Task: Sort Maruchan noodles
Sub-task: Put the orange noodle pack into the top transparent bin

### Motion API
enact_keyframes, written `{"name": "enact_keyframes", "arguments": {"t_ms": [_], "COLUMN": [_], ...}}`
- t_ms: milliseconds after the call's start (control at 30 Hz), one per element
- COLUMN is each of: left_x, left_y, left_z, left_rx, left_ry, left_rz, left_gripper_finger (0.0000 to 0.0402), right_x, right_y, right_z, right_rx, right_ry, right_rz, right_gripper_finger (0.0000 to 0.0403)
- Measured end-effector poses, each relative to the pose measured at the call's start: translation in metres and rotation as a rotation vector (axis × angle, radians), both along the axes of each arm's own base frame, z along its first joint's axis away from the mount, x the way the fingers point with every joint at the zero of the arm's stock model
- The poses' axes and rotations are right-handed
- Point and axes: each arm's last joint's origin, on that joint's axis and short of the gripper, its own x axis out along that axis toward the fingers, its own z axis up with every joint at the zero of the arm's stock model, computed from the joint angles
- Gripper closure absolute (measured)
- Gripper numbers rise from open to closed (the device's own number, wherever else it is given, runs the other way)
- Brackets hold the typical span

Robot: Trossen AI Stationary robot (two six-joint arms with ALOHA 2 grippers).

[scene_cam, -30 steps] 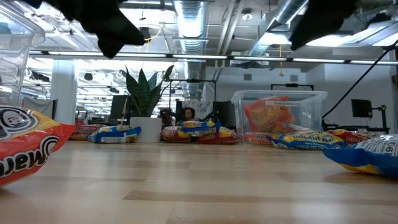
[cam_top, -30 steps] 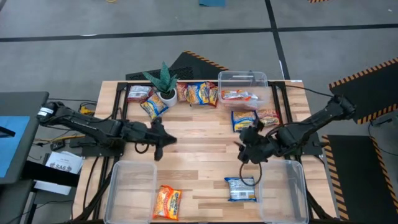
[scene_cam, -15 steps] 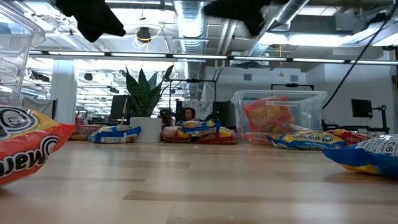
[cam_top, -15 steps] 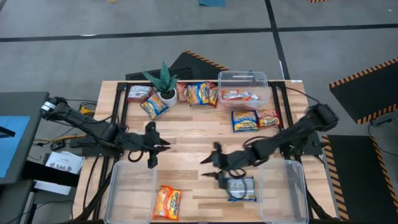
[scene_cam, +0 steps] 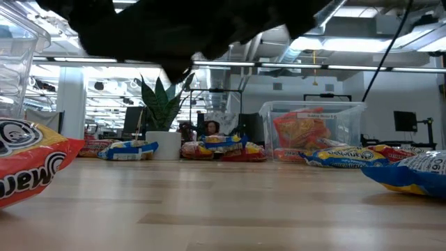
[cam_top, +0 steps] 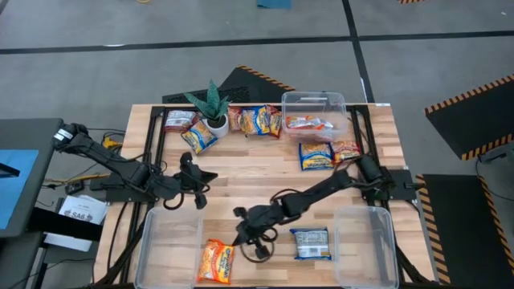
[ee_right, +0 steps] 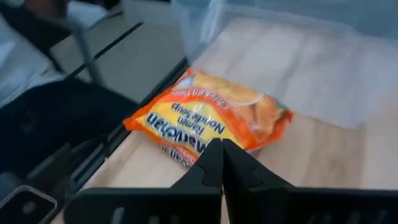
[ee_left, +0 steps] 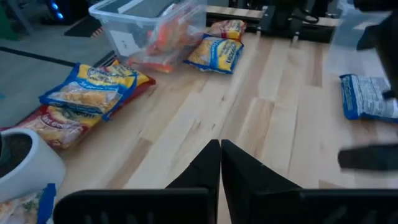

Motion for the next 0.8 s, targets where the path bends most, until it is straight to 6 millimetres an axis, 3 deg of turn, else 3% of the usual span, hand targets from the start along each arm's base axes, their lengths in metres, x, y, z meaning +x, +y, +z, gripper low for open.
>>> {"name": "enact_keyframes", "arguments": {"t_ms": [433, 800], "left_x": [-0.001, -0.001], "left_y": [0.001, 0.001], "left_z": [0.001, 0.001], "left_rx": [0.006, 0.010], "left_ry": [-0.011, -0.009], "left_rz": [0.018, 0.017], "left_gripper_finger": [0.0401, 0.0401], "right_x": [0.053, 0.057], "right_y": [0.017, 0.009], "right_z": [-0.024, -0.030], "right_rx": [0.106, 0.070], "right_ry": [-0.032, 0.039], "right_rz": [0.241, 0.168], "right_gripper_finger": [0.0396, 0.0396]}}
